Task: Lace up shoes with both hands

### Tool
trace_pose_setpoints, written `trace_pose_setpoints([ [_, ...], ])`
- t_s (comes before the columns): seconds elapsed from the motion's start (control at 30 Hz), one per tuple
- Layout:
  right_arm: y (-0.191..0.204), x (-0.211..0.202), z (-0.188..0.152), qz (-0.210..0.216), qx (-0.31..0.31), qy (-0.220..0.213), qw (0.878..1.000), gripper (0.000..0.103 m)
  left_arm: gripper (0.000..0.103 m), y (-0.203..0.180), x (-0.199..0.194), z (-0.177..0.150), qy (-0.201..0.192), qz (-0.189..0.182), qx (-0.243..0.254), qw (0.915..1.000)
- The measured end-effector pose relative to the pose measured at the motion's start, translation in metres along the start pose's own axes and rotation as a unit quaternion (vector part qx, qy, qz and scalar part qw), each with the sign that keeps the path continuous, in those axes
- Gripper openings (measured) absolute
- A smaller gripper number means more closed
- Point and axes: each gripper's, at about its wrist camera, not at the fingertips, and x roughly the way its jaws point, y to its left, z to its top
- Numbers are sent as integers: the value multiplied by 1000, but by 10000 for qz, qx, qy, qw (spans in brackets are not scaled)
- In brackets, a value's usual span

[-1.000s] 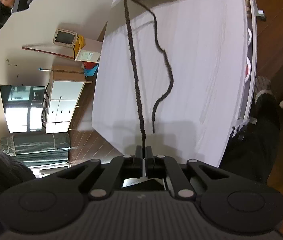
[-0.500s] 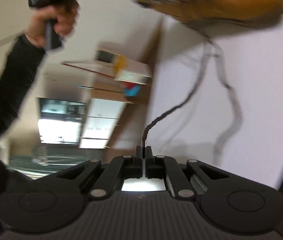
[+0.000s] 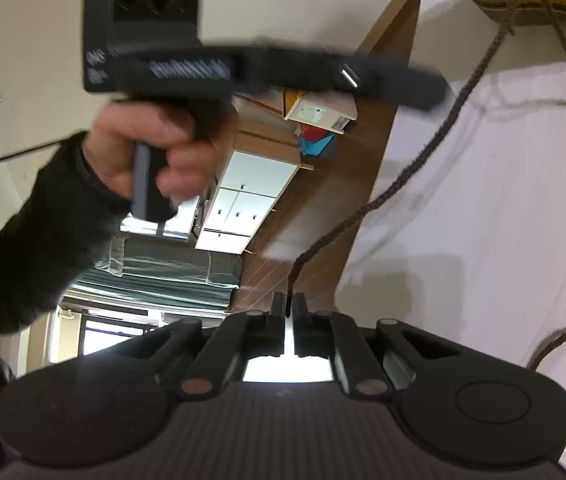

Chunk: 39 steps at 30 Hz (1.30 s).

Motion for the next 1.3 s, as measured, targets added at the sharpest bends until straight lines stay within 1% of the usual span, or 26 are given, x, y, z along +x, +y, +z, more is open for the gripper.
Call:
trace_pose_setpoints([
  [0.03,-2,2,1,-13,-10,61,10000,6,31,1,13,-3,131,-30,42,9999],
  [0.07,-5,3,4,-24,-35,136,9999,6,8,1,20,-4,222,11,130,9997],
  [0.1,-7,3,5,-32,-54,189,9998,6,2,-1,24,-6,322,208,321,9988],
  [0.13,-8,2,6,-61,-59,214,9997,12,3,-4,27,-7,421,405,511,9970],
  [0.17,-10,-1,6,-168,-75,226,9996,27,3,-5,31,-9,514,607,702,9944],
  [0.23,-13,-9,5,-410,-123,238,9988,45,4,-5,36,-11,590,1086,1069,9866],
  [0.27,-16,-15,3,-601,-197,263,9977,44,7,-2,34,-13,575,1174,1072,9856],
  [0.3,-20,-21,0,-883,-296,310,9952,44,9,1,33,-15,561,1267,1069,9846],
  [0.37,-29,-29,-6,-1290,-336,438,9901,44,28,12,31,-16,516,1536,938,9823],
  [0.43,-39,-39,-11,-1660,-345,457,9845,44,36,21,29,-17,447,1780,810,9797],
  [0.5,-46,-47,-14,-1968,-376,404,9789,44,37,24,24,-19,358,1850,698,9796],
  [0.57,-49,-49,-14,-2126,-441,340,9755,44,37,24,17,-21,228,1909,584,9796],
  [0.6,-50,-49,-13,-2187,-481,320,9741,44,37,23,15,-21,167,1886,547,9804],
  [0.63,-50,-50,-13,-2221,-493,305,9733,44,37,19,11,-24,62,1771,502,9829],
  [0.7,-51,-56,-15,-2300,-438,155,9721,44,34,5,6,-28,-74,1445,485,9883],
  [0.73,-51,-62,-16,-2353,-404,67,9711,44,33,-5,8,-34,-84,1276,532,9904],
  [0.8,-54,-74,-17,-2467,-361,-80,9684,44,30,-23,18,-41,-27,1112,709,9913],
  [0.9,-57,-95,-18,-2721,-220,-306,9615,44,29,-47,46,-57,115,850,830,9929],
  [0.93,-57,-103,-19,-2817,-164,-379,9586,44,28,-57,58,-63,156,808,903,9925],
  [1.07,-60,-114,-18,-2959,-72,-437,9542,44,26,-70,77,-71,201,712,886,9933],
  [1.2,-63,-121,-16,-2992,-33,-454,9531,45,24,-75,95,-74,265,729,905,9929],
  [1.3,-62,-127,-16,-2987,-23,-461,9532,46,19,-77,104,-74,343,723,979,9920],
])
